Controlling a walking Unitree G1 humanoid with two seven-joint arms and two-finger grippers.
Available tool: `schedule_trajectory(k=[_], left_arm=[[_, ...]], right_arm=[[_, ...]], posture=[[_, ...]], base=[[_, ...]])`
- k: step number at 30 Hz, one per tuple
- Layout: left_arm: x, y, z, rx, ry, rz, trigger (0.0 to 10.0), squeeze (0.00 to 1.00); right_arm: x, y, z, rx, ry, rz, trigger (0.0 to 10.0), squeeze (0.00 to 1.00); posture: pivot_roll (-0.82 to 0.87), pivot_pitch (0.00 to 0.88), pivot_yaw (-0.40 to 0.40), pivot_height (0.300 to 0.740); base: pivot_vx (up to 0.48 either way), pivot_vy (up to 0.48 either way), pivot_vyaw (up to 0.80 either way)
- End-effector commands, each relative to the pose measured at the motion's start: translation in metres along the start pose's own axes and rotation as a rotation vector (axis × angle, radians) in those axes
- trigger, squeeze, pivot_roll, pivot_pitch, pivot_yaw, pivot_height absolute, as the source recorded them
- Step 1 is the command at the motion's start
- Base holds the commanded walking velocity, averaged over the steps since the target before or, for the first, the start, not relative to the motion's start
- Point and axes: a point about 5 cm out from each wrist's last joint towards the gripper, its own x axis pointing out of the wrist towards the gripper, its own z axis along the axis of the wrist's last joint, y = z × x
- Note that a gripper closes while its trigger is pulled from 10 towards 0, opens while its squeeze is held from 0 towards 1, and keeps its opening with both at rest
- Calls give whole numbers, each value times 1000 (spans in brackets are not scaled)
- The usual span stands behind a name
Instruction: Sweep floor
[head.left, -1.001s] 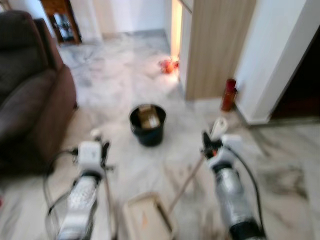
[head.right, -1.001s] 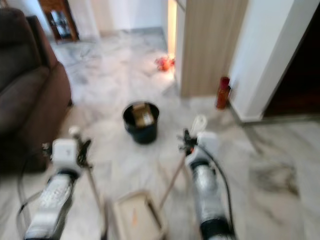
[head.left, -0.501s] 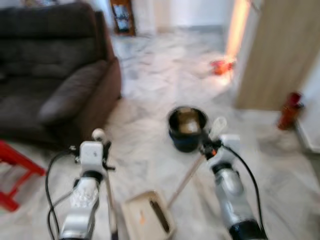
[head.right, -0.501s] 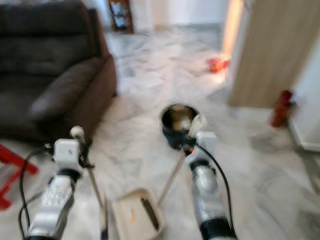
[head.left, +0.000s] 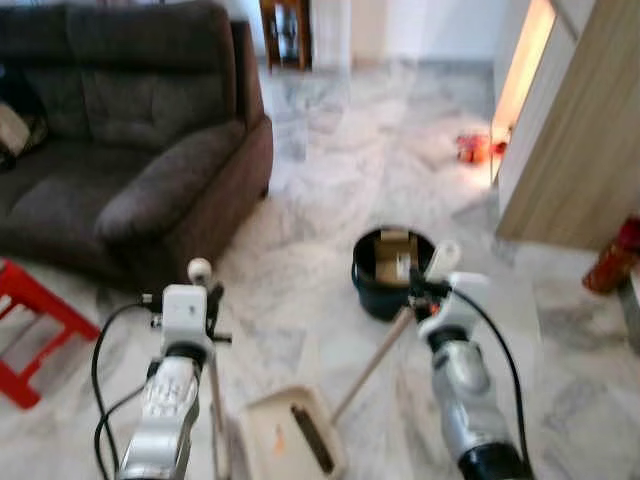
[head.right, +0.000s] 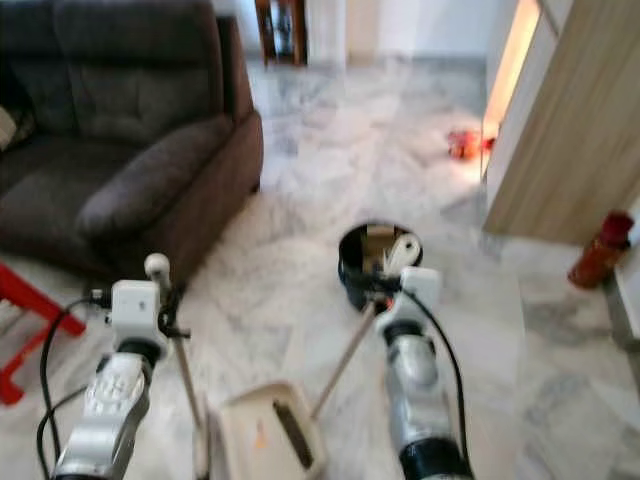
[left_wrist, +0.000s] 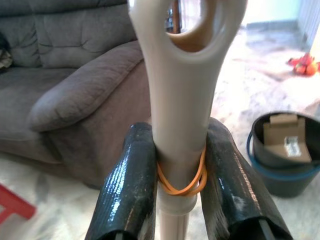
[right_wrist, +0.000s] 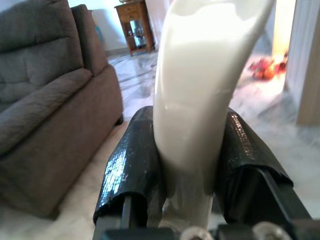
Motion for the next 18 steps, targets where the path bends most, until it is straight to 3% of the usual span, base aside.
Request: schedule_trajectory(k=[1,18], left_arm=[[2,8,9,23,-38,21,10000,0],[4,10,11,19,-51,18,10000,0]], right_arm=[[5,12,9,22,-45,26,10000,0],[6,11,10,18,-54,10,10000,0]], posture=[[154,0,41,740],[152,0,44,740]], base=[[292,0,0],[297,0,0]])
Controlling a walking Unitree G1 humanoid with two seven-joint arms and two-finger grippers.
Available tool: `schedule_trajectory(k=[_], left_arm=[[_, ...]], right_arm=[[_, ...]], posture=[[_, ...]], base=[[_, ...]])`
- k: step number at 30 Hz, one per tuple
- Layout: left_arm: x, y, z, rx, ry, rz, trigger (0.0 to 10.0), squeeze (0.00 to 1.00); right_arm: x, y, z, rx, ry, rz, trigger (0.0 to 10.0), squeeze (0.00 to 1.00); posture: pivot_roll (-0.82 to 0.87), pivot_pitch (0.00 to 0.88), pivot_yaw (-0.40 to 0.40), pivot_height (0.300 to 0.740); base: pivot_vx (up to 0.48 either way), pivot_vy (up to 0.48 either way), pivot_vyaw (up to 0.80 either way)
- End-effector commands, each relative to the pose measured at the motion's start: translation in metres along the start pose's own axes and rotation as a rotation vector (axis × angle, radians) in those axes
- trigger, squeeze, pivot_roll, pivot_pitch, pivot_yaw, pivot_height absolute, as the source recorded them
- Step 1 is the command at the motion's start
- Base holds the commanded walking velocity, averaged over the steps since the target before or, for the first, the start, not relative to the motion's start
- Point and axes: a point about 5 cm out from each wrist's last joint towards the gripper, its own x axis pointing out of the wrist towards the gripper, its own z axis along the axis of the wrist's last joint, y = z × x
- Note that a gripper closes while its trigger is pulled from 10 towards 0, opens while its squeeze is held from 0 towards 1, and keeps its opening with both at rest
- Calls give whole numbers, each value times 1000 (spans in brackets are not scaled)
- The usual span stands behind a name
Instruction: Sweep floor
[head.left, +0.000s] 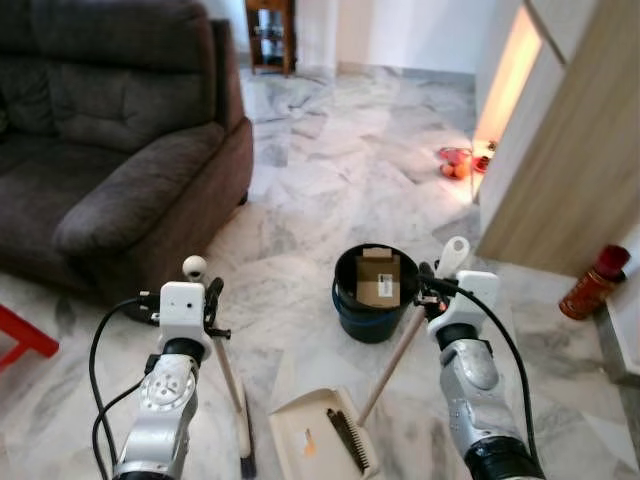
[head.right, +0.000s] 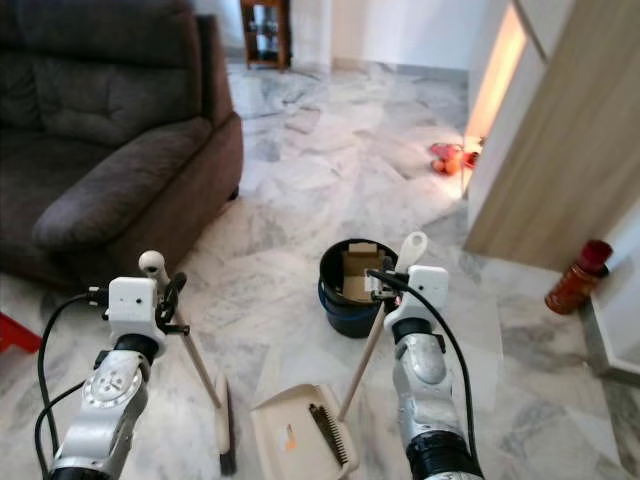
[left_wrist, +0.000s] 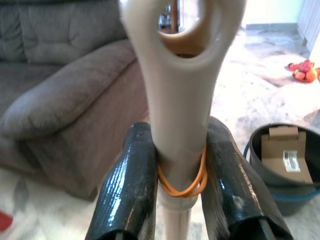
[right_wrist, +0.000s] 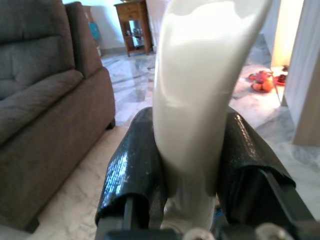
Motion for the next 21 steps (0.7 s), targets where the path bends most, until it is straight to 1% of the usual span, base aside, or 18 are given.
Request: schedule_trajectory(k=[1,8,11,20,21], left_arm=[[3,-2,11,7,-50,-8,10000,0],[4,-3,11,6,-50,-9,10000,0],[4,-3,11,5,-49,-9,10000,0],[3,-4,10,1,-49,-11,10000,0],[3,-4,10,0,-49,-12,10000,0]], right_arm=[[2,-5,9,28,-46,-23,10000,0],[3,-7,8,22,-29,-40,10000,0],[3,-7,7,27,-26,-47,10000,0],[4,-11,8,1,-30,-75,10000,0],[4,-11,9,-4,-33,-79,10000,0]], posture=[[152,0,44,740],[153,0,42,740],[154,0,42,740],[155,0,37,740],[156,0,36,740]], base=[[296,0,0],[298,0,0],[299,0,-710],[298,0,-800],[300,0,0]])
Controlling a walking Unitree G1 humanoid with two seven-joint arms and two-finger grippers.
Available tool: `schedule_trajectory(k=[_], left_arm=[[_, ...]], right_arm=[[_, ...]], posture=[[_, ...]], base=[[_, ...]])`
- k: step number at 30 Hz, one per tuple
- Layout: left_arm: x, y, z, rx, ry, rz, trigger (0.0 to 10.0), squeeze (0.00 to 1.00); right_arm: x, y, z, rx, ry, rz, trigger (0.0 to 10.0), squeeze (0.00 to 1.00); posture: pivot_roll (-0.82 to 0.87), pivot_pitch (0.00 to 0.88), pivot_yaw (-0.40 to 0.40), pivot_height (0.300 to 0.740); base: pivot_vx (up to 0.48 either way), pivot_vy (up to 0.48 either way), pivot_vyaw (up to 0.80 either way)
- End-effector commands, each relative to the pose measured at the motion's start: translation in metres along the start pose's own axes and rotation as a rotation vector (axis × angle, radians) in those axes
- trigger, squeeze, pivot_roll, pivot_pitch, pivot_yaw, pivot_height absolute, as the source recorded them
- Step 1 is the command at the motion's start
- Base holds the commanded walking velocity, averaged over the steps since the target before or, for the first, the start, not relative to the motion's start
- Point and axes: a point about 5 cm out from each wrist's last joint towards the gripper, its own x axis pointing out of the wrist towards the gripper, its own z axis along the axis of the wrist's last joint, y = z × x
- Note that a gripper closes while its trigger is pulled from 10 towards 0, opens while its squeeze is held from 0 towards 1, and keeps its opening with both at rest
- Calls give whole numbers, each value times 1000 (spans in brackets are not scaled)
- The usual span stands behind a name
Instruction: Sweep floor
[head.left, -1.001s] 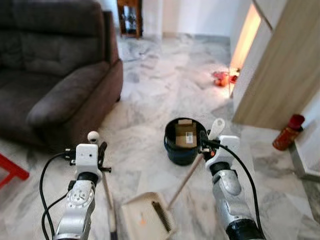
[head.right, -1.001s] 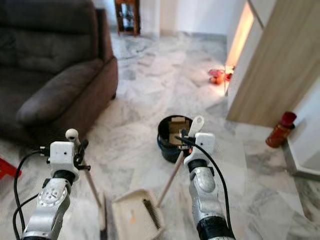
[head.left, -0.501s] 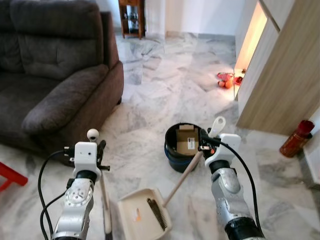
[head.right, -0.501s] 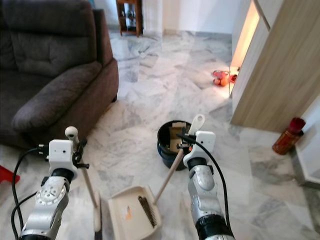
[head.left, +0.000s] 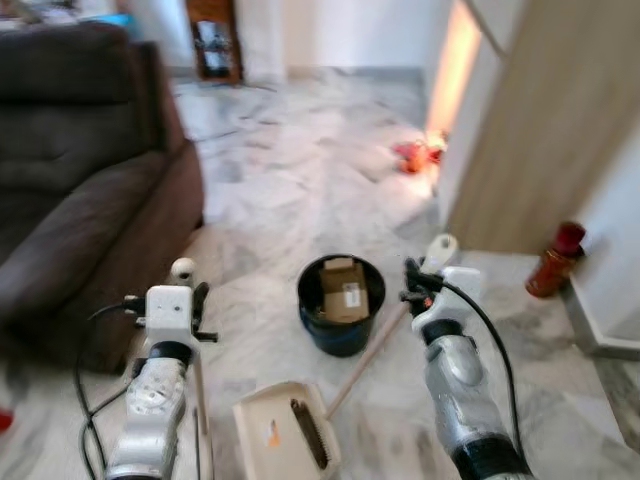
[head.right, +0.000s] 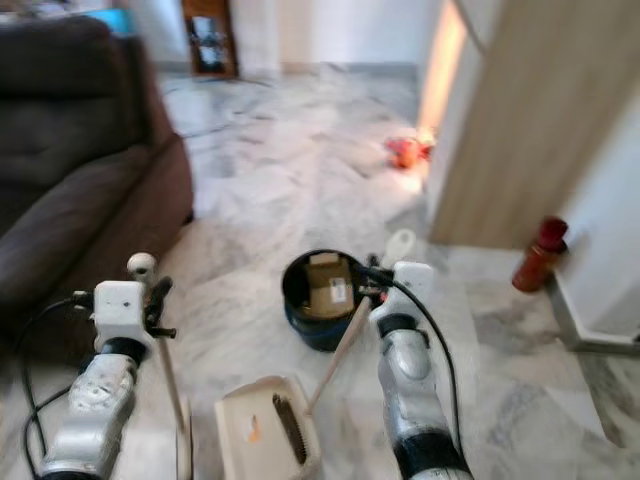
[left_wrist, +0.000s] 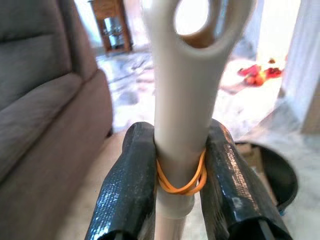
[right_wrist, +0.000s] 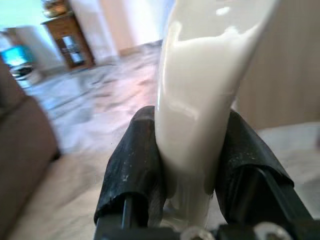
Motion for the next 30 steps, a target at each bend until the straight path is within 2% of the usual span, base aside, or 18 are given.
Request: schedule_trajectory(k=[1,15,23,30], left_arm=[[-1,11,3,10,-20,30,10000,0],[-2,9,3,3,-23,30,10000,0],[-4,9,3,2,-33,28,10000,0],[-6,14,0,18,-25,38,10000,0]], right_arm=[[7,17,12,7,-55,40,10000,0],[7,16,13,-8,-62,38,10000,0],[7,17,13,-12,-62,49,10000,0],[4,19,21,-58,-89,88,10000,0]], posture=[[156,0,36,740],[157,0,30,740],[157,0,28,740],[154,0,29,740]], base=[[300,0,0],[283,0,0],[0,0,0],[0,0,0]])
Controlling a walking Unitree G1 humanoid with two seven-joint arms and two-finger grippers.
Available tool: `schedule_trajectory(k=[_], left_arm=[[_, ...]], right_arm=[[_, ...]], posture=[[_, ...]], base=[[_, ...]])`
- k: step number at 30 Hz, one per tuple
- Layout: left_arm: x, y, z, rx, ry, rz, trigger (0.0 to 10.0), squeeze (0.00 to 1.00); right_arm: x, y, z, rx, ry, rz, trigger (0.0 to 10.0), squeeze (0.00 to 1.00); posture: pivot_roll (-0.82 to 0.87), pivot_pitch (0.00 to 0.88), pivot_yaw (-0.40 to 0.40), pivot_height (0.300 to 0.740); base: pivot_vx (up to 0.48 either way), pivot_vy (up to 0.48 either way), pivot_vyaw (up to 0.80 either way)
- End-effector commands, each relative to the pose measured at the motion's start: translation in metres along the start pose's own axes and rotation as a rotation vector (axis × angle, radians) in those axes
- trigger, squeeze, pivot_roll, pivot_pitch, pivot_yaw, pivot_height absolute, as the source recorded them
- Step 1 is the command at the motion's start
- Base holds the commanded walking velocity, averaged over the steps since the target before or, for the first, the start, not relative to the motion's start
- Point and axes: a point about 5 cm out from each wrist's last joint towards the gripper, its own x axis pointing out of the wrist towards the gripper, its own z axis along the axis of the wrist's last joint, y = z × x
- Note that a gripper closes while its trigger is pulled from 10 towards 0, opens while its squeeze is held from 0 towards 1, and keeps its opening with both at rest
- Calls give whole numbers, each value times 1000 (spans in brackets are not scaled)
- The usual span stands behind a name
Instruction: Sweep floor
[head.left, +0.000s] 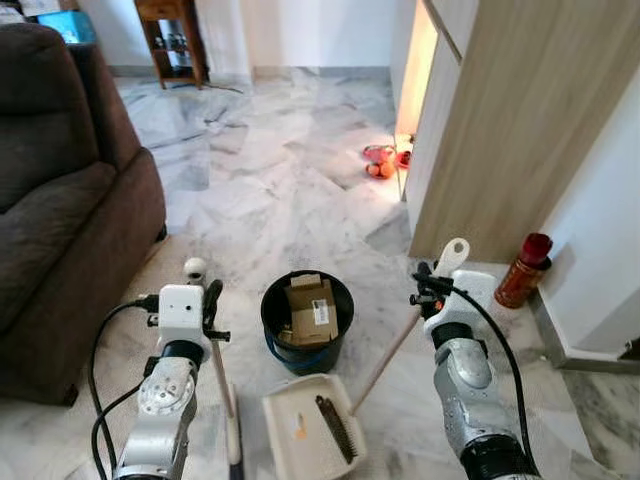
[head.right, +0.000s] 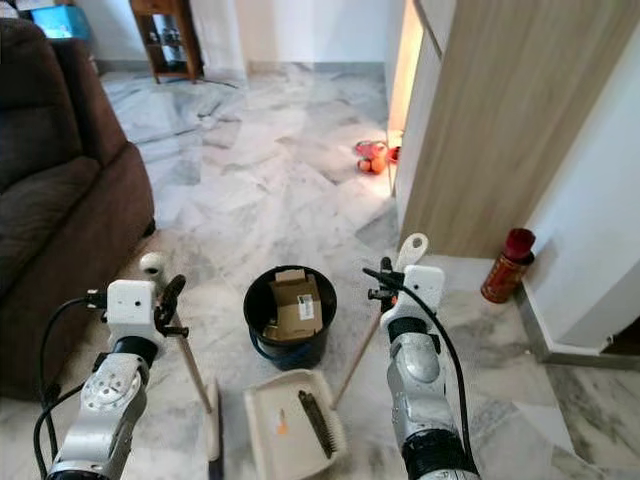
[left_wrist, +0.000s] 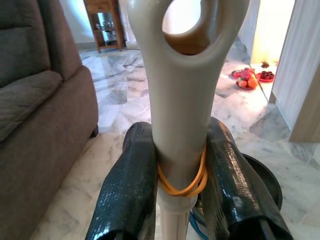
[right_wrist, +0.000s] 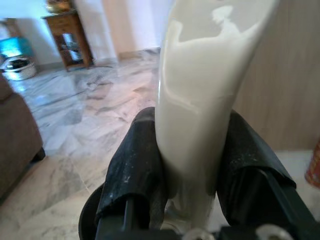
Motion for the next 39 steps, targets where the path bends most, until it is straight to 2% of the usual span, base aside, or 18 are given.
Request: schedule_trajectory(k=[1,5,11,18,23,27,29,31,34,39], left_arm=[[1,6,6,20,-39,12,10000,0],[0,6,6,25,-38,12,10000,0],[2,8,5,34,-40,11,10000,0],[3,10,5,38,-39,10,10000,0],[3,11,5,39,-37,12,10000,0],[3,11,4,39,-33,11,10000,0],[3,11,3,39,-32,10,10000,0],[3,11,3,39,-31,9,10000,0],[3,11,3,38,-31,9,10000,0],[3,10,3,37,-30,8,10000,0]], right_arm=[[3,3,15,-3,-63,20,10000,0],[-2,1,21,-5,-76,47,10000,0],[-8,0,42,-27,-116,104,10000,0],[-17,-5,59,-106,-77,153,10000,0],[-21,-4,74,-94,-72,190,10000,0],[-21,0,89,-127,-77,213,10000,0],[-21,2,95,-123,-79,223,10000,0],[-19,10,111,-74,-103,232,10000,0],[-17,16,129,-47,-149,231,10000,0],[-16,18,144,-47,-187,226,10000,0]], posture=[[153,0,30,740],[152,0,34,740],[140,0,38,740],[132,0,42,740],[131,0,43,740],[129,0,44,740],[128,0,45,740],[128,0,45,740],[129,0,45,740],[131,0,46,740]], base=[[0,0,0],[0,0,0],[0,0,0],[0,0,0],[0,0,0],[0,0,0],[0,0,0],[0,0,0],[0,0,0],[0,0,0]])
